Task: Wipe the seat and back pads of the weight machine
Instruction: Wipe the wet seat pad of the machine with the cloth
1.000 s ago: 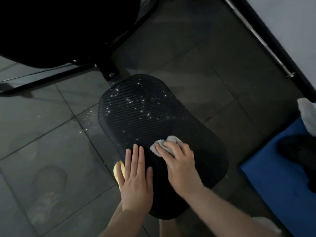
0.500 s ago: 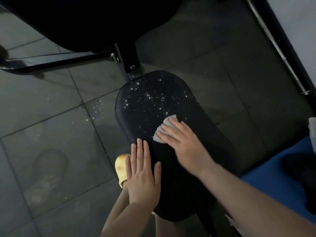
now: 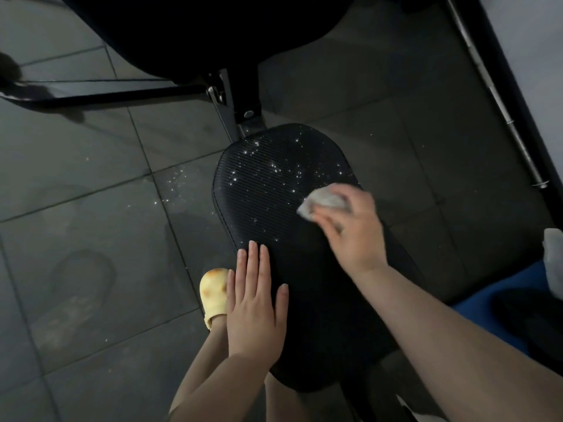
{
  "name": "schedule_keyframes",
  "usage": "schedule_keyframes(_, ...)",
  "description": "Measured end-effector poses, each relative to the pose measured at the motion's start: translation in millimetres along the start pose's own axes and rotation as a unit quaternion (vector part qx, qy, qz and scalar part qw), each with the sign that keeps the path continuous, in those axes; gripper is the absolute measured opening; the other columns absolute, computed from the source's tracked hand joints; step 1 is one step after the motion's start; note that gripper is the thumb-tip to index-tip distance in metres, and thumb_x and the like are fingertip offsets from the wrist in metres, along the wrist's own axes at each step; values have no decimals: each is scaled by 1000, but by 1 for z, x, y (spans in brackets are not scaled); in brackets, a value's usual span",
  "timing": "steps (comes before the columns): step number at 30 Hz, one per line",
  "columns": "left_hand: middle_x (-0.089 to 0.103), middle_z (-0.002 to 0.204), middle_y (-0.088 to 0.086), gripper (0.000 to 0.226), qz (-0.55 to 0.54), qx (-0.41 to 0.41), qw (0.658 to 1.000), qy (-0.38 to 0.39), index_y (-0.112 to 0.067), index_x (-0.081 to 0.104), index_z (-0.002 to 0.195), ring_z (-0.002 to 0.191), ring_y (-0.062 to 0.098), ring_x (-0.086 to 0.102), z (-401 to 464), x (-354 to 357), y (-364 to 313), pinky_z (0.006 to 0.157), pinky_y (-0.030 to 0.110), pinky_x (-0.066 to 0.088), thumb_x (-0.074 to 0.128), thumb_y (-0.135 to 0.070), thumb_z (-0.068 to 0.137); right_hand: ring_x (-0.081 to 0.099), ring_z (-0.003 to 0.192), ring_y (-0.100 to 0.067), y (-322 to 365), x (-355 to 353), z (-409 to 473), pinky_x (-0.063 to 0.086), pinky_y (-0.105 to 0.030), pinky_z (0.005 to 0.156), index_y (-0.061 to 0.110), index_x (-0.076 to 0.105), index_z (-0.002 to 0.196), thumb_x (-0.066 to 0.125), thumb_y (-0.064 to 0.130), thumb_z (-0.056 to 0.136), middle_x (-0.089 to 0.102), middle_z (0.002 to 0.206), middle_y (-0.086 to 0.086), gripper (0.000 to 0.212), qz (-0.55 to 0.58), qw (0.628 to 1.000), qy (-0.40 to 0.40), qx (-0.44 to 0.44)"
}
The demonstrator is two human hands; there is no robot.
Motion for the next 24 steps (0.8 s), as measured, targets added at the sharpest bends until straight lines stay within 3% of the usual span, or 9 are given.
schedule_keyframes(4, 1, 161, -6, 62, -6, -2, 1000, 2, -20, 8, 153, 148, 10, -8, 0, 1, 0, 119, 33, -1, 23, -42, 97, 46, 96, -15, -5, -18, -33, 47, -31, 82, 14, 66, 104, 71, 17, 86, 61, 108, -3, 19, -45, 992, -76, 95)
schedule_keyframes(9, 2, 161, -6, 61, -14, -3, 1000, 6, -20, 8, 153, 148, 11, -6, 0, 3, 2, 119, 35, 2, 24, -41, 98, 43, 93, -12, 34, 14, -39, 40, -20, 78, 16, 67, 93, 68, 21, 87, 57, 100, -2, 9, -29, 1000, -8, 7)
schedule_keyframes(12, 1, 161, -6, 61, -18, 2, 1000, 10, -21, 7, 153, 148, 12, -6, 0, 4, 2, 119, 35, 2, 25, -41, 98, 44, 92, -17, 22, 15, -3, 42, -26, 77, 15, 66, 93, 66, 23, 88, 54, 101, -5, 9, -40, 999, 2, -14)
schedule_keyframes(18, -1, 161, -7, 62, -36, 10, 999, 8, -22, 5, 153, 148, 12, -6, -2, 2, 3, 119, 36, 3, 27, -42, 98, 44, 95, -16, 7, -7, -38, 49, -36, 77, 16, 64, 96, 62, 20, 90, 52, 106, -5, 8, -67, 987, -74, 123)
schedule_keyframes(21, 1, 162, -4, 69, -65, -12, 998, -7, -20, 3, 153, 149, 13, -3, -2, 1, 8, 119, 35, 7, 34, -44, 96, 47, 91, -18, 50, 22, -56, 47, -29, 75, 16, 65, 91, 54, 26, 92, 56, 102, -3, 15, -64, 997, 20, -29)
schedule_keyframes(24, -1, 162, -4, 73, -64, -15, 998, -10, -19, 1, 153, 149, 14, -3, -2, 2, 11, 119, 34, 6, 36, -47, 95, 52, 86, -23, 60, 38, -23, 52, -36, 69, 12, 66, 87, 53, 25, 91, 59, 97, -6, 18, -66, 974, 100, -192)
Point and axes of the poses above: each hand's wrist, its own z-axis towards the middle knuckle, its own x-axis out of the palm, y = z × x, the point moved 5 cm from there along z, towards the middle knuckle
